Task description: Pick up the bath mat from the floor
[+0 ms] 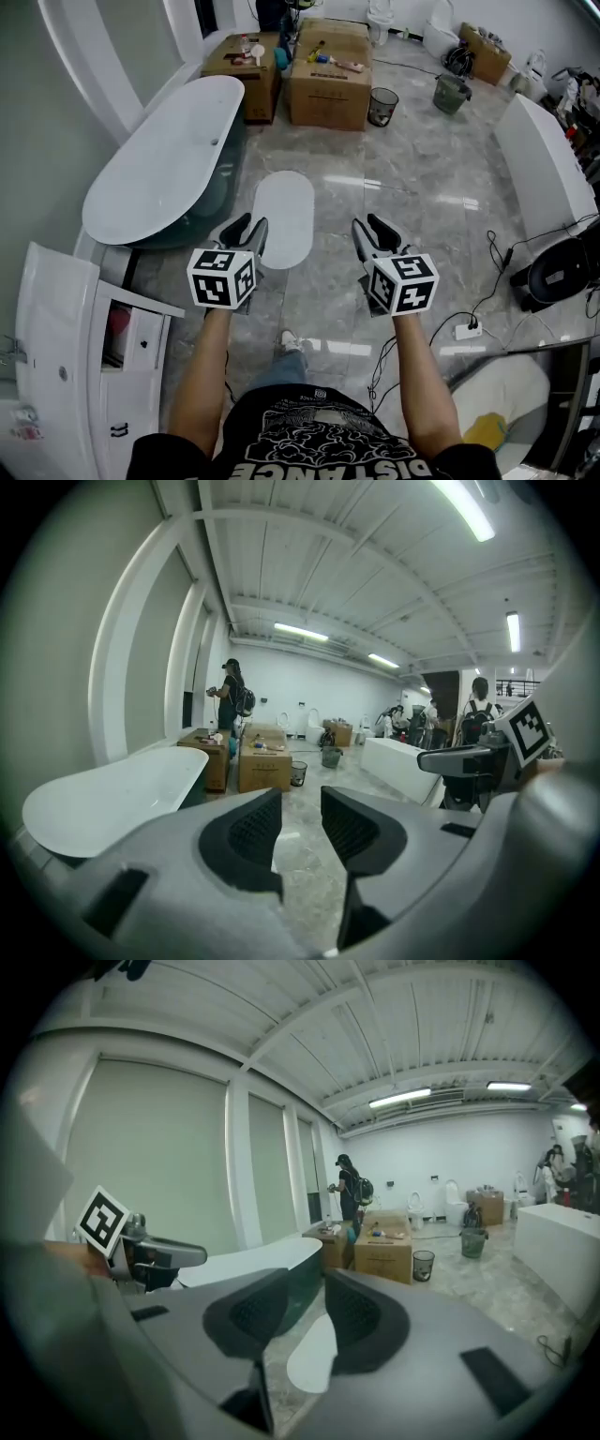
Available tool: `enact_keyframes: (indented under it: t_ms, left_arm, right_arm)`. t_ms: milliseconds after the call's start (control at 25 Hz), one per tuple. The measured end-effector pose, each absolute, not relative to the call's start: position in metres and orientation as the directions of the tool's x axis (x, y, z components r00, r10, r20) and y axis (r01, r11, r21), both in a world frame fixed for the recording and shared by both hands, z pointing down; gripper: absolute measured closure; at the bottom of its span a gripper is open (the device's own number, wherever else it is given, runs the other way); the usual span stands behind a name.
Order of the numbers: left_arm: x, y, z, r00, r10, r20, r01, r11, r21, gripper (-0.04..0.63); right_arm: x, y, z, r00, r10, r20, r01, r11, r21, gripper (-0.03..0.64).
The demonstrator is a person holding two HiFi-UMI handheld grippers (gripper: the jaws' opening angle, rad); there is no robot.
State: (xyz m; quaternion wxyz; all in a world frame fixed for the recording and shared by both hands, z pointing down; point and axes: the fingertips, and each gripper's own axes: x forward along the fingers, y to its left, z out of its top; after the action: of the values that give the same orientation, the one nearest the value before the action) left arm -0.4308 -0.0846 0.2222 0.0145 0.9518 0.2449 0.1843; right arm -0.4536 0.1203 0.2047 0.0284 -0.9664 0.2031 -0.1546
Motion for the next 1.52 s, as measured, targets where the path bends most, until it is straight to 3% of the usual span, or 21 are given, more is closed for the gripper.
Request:
enact_keyframes:
  t_ms: [560,1160,1520]
  left_arm:
    - [-0.306,-0.141,0.219,0.813,0.465,0.351,0.45,-0.884,0.129,0.35]
    - [-0.239,-0.152,0.214,0.841,0.442,0.311,0.427,-0.896,0.119,0.339]
    - [-0.183,-0.124,0.217,0.878,0.37,0.305,0.36,-0.929,0.089,0.334]
  right_arm:
    - [-0.326,0.087,0.192,0.882,-0.371,0.291,-0.351,-0.929,-0.121,0.422]
    - [-0.266,0.094,0.186,0.902,-0.342,0.263,-0.324,-0.939,-0.112,0.377]
    - [-0.194,0.134,0.19,0.885,-0.403,0.233,-0.385,-0.915,-0.118,0.377]
